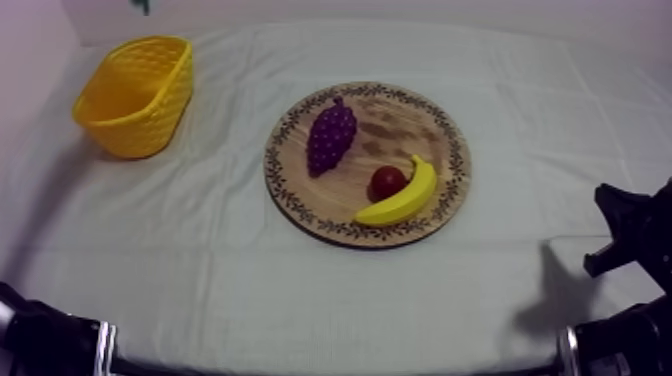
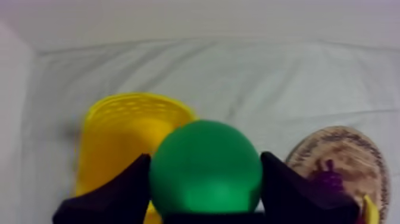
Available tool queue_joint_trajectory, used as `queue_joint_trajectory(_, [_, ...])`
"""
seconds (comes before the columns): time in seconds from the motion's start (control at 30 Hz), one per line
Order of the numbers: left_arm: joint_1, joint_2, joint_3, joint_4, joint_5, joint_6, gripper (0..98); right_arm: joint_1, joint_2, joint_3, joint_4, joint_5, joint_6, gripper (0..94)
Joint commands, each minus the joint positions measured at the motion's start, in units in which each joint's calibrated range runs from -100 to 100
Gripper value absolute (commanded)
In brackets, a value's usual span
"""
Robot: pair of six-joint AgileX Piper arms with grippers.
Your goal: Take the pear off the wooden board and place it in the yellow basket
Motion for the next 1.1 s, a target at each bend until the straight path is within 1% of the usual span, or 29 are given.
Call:
queue_joint_trajectory(0.0, [-3.65, 0.34, 5.87, -0.3, -0.94, -0.69, 69.5, -0.02, -0.01, -0.01, 0.0, 0.0, 0.0, 0.3])
queue_joint_trajectory(0.17, [-6.54, 3.91, 9.27, -1.01, -1.59, -2.17, 74.4, -0.02, -0.01, -0.01, 0.0, 0.0, 0.0, 0.3])
queue_joint_trajectory(0.33, [-7.48, 6.07, 12.95, -0.91, -3.71, -2.73, 82.0, -0.02, -0.01, -0.01, 0.0, 0.0, 0.0, 0.3])
queue_joint_trajectory(0.4, [-7.21, 4.95, 15.49, -0.93, -5.04, -2.18, 82.4, -0.02, -0.01, -0.01, 0.0, 0.0, 0.0, 0.3])
queue_joint_trajectory(0.5, [-6.42, 1.64, 19.52, -1.05, -7.68, -0.92, 78.5, -0.02, -0.01, -0.01, 0.0, 0.0, 0.0, 0.3])
queue_joint_trajectory(0.6, [-5.69, -3.52, 22.97, -0.95, -9.97, 0.0, 70.4, -0.02, -0.01, -0.01, 0.0, 0.0, 0.0, 0.3])
queue_joint_trajectory(0.7, [-5.42, -11.58, 27.82, -0.83, -13.03, 0.87, 59.6, -0.02, -0.01, -0.01, 0.0, 0.0, 0.0, 0.3])
queue_joint_trajectory(0.83, [-6.23, -24.33, 35.97, -0.52, -17.88, 0.99, 39.4, -0.02, -0.01, -0.01, 0.0, 0.0, 0.02, 0.3])
queue_joint_trajectory(0.97, [-7.65, -37.32, 46.89, 0.45, -24.85, 0.28, 16.0, -0.02, -0.01, -0.01, 0.0, 0.0, 0.01, 0.3])
queue_joint_trajectory(1.07, [-8.46, -46.49, 55.47, 0.87, -29.7, -0.28, 6.6, -0.02, -0.01, -0.01, 0.0, 0.0, 0.03, 0.3])
